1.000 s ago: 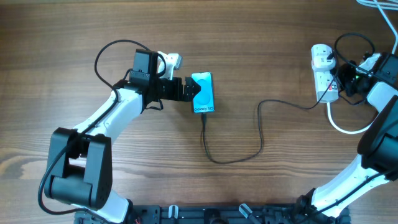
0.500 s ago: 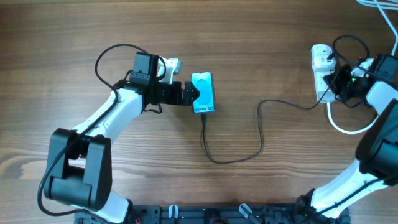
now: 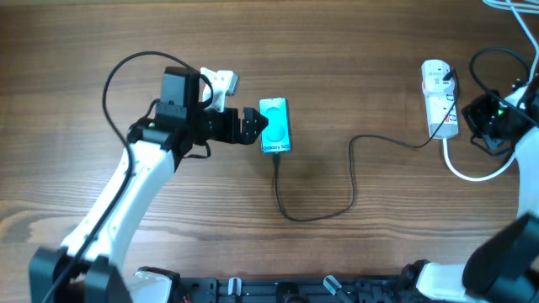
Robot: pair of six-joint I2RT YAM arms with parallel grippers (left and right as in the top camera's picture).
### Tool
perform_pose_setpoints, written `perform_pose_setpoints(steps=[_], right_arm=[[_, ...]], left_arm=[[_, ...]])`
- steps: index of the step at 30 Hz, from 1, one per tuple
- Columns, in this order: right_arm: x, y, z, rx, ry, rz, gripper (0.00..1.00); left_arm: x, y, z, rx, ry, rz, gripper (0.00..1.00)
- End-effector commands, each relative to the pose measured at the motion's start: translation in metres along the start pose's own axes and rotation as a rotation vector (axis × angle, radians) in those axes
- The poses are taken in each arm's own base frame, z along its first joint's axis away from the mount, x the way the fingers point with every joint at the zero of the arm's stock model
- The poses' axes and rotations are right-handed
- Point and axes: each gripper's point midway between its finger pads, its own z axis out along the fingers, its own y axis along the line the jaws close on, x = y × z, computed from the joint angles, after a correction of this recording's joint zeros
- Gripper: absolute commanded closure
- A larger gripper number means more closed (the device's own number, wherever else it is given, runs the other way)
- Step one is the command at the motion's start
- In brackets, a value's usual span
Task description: Plug charger to phone and switch on socket
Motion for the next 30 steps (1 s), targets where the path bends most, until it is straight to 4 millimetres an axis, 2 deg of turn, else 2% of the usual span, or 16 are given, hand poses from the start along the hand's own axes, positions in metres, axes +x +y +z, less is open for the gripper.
perform_pose_setpoints(steps=[1, 9, 13, 18, 22, 23, 26, 27, 28, 29, 30], right_arm=[[0.001, 0.005, -0.039, 0.005, -0.072, -0.018, 0.96], [0.037, 0.043, -0.123, -0.166, -0.149, -0.22, 0.96], [0.06, 0.052, -0.155, -0.229, -0.178, -0.312, 0.96], [0.099, 0.071, -0.197, -0.368, -0.21, -0.471, 0.95], [0.125, 0.081, -0.223, -0.458, -0.254, -0.607, 0.95], [0.144, 0.088, -0.237, -0.531, -0.27, -0.718, 0.95], [0.172, 0.096, -0.251, -0.638, -0.266, -0.855, 0.94], [0.176, 0.097, -0.253, -0.656, -0.255, -0.861, 0.86], [0.179, 0.098, -0.254, -0.671, -0.245, -0.858, 0.67], [0.179, 0.098, -0.254, -0.674, -0.24, -0.847, 0.42], [0.179, 0.098, -0.254, -0.674, -0.236, -0.836, 0.02]], left_arm=[[0.002, -0.026, -0.019, 0.01, -0.029, 0.106, 0.0], [0.009, -0.067, -0.042, -0.044, -0.084, 0.238, 0.0], [0.008, -0.068, -0.059, -0.1, -0.129, 0.18, 0.0], [0.01, -0.076, -0.085, -0.096, -0.184, 0.138, 0.0], [0.014, -0.072, -0.106, -0.147, -0.226, 0.094, 0.0], [0.019, -0.071, -0.117, -0.16, -0.237, 0.089, 0.0], [0.026, -0.073, -0.133, -0.167, -0.259, 0.093, 0.0], [0.026, -0.074, -0.137, -0.17, -0.27, 0.095, 0.0], [0.026, -0.075, -0.142, -0.172, -0.287, 0.099, 0.0], [0.026, -0.075, -0.146, -0.174, -0.303, 0.102, 0.0], [0.025, -0.076, -0.151, -0.175, -0.321, 0.106, 0.0]])
